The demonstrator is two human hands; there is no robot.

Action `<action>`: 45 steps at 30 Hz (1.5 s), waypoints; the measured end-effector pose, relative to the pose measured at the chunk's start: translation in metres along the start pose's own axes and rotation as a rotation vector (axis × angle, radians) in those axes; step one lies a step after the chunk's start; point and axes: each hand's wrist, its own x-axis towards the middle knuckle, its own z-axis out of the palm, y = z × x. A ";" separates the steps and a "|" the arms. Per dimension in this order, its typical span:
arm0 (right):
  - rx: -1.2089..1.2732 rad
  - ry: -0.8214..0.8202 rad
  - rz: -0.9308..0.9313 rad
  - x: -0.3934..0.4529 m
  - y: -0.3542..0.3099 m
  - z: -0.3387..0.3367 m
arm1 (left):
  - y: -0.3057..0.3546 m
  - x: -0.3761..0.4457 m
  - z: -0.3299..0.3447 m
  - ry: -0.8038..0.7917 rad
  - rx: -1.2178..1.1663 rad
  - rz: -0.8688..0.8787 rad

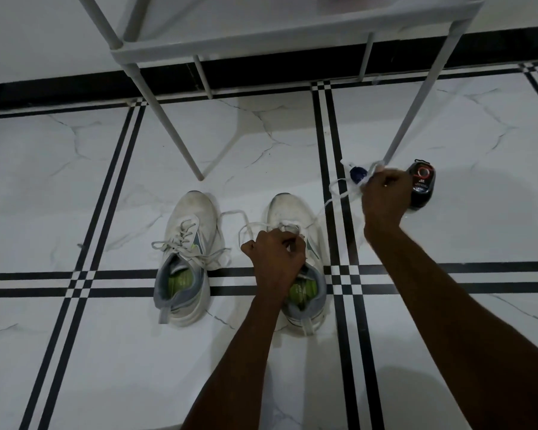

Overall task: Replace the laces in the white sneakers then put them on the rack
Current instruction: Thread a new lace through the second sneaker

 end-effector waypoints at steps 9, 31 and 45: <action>-0.396 -0.701 0.194 -0.057 0.036 0.014 | 0.000 0.001 -0.001 -0.015 -0.032 -0.015; -0.200 -0.719 0.245 -0.056 0.035 0.016 | -0.020 0.036 -0.008 -0.050 -0.346 -0.617; -0.403 -0.722 0.168 -0.062 0.038 0.024 | -0.043 0.051 -0.004 0.355 -0.916 -0.697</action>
